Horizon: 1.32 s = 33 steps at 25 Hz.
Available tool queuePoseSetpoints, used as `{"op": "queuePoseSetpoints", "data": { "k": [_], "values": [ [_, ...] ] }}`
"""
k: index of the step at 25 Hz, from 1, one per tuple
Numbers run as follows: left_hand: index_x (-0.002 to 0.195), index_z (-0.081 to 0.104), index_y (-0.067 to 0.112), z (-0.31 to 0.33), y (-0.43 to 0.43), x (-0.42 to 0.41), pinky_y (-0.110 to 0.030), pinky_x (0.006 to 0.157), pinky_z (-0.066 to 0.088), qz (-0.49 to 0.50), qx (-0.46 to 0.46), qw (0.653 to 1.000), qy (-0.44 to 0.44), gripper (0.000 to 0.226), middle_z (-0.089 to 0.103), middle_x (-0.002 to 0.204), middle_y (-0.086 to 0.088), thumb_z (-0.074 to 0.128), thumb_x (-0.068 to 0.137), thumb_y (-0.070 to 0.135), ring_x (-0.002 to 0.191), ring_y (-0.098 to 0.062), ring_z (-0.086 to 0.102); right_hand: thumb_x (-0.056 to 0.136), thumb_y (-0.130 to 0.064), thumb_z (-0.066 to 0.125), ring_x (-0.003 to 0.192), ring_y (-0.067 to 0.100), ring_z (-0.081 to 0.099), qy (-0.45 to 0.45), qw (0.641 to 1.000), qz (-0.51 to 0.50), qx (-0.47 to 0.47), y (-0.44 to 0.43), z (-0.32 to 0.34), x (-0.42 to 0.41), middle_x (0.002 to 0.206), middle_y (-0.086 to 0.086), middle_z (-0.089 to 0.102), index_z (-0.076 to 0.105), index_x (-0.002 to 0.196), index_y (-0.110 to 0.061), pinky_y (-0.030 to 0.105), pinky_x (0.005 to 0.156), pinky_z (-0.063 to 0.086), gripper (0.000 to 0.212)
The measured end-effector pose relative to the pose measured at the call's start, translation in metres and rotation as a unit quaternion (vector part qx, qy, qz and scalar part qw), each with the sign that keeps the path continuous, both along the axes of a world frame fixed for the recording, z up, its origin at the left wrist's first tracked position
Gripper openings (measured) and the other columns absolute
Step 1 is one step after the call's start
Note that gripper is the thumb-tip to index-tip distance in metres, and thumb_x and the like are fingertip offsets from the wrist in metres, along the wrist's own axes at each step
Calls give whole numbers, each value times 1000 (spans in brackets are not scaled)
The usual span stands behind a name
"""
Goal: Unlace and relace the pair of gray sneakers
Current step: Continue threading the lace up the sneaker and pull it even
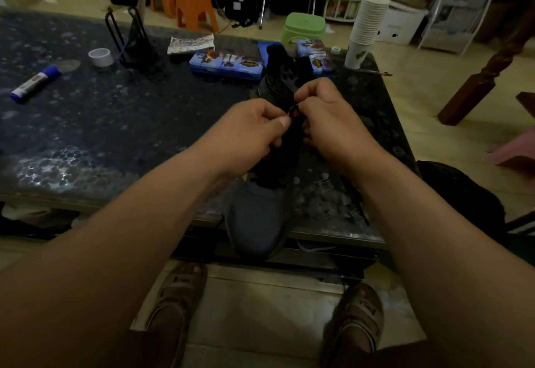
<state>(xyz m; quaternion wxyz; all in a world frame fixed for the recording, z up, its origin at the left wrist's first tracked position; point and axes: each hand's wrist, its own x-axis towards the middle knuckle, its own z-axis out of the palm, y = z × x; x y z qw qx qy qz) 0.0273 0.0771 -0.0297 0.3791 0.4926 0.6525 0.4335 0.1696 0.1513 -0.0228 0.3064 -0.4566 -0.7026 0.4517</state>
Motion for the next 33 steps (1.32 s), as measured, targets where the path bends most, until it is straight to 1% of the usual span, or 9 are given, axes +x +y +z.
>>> {"op": "queuePoseSetpoints", "data": {
  "k": [3, 7, 12, 14, 16, 19, 22, 27, 33],
  "values": [
    [118, 67, 14, 3, 0, 3, -39, 80, 55, 11, -8, 995, -101, 38, 72, 113, -18, 50, 107, 46, 87, -20, 64, 99, -12, 45, 87, 14, 61, -10, 999, 43, 32, -2, 3, -3, 107, 1, 64, 46, 128, -23, 33, 75, 50, 30],
    [128, 67, 17, 11, -2, 2, -38, 74, 61, -51, -50, 960, -272, 35, 75, 93, -5, 45, 109, 37, 77, -17, 69, 99, -11, 63, 94, 7, 60, -61, 974, 157, 151, -8, 0, -7, 123, 1, 51, 21, 155, -36, 12, 72, 50, 75],
    [94, 59, 13, 0, -2, -4, -29, 48, 42, -88, -69, 988, -104, 15, 51, 61, 0, 52, 105, 19, 50, -12, 46, 84, -14, 78, 89, 12, 59, -100, 956, 215, 172, -7, -4, -5, 122, 1, 43, 4, 163, -42, 22, 75, 51, 112],
    [87, 57, 17, -1, 0, -7, -26, 48, 44, -71, -44, 995, -63, 21, 51, 63, 0, 53, 107, 21, 53, -11, 48, 85, -17, 79, 93, 12, 64, -77, 967, 219, 106, -1, 1, 2, 129, 0, 46, 12, 161, -43, 22, 79, 54, 105],
    [85, 60, 17, -5, 0, -13, -25, 54, 52, -41, -26, 998, -46, 22, 55, 66, 0, 55, 107, 21, 60, -12, 55, 93, -11, 70, 92, 11, 67, -4, 991, 134, -7, 7, 5, 14, 127, 0, 54, 38, 153, -34, 24, 83, 57, 72],
    [93, 67, 16, -15, -2, -19, -27, 61, 57, -37, -34, 999, 3, 18, 63, 70, -2, 56, 106, 18, 66, -14, 62, 104, -17, 58, 75, 15, 63, -50, 997, 21, -52, 9, -1, 25, 99, 7, 65, 64, 122, -20, 22, 62, 56, 20],
    [92, 68, 21, -21, -1, -16, -29, 62, 56, -39, -21, 997, 70, 15, 68, 79, 0, 59, 104, 19, 66, -11, 63, 102, -32, 64, 71, 15, 64, -52, 997, 28, -52, 3, -15, 16, 85, 3, 63, 65, 114, -14, 25, 59, 56, 22],
    [95, 71, 27, -22, 2, -8, -25, 65, 50, -27, 12, 987, 156, 10, 67, 82, 7, 64, 102, 25, 73, -6, 62, 98, -4, 55, 75, 20, 65, 6, 994, 21, -109, 10, -20, 18, 82, 2, 61, 60, 108, -15, 46, 80, 60, 15],
    [97, 68, 27, -25, 12, -8, -32, 71, 51, -50, 61, 960, 267, 9, 67, 91, 9, 61, 102, 27, 84, -8, 61, 98, 0, 54, 81, 19, 70, 41, 985, 61, -155, 18, -26, 30, 95, 4, 66, 55, 118, -16, 39, 79, 58, 25]
  ]
}}
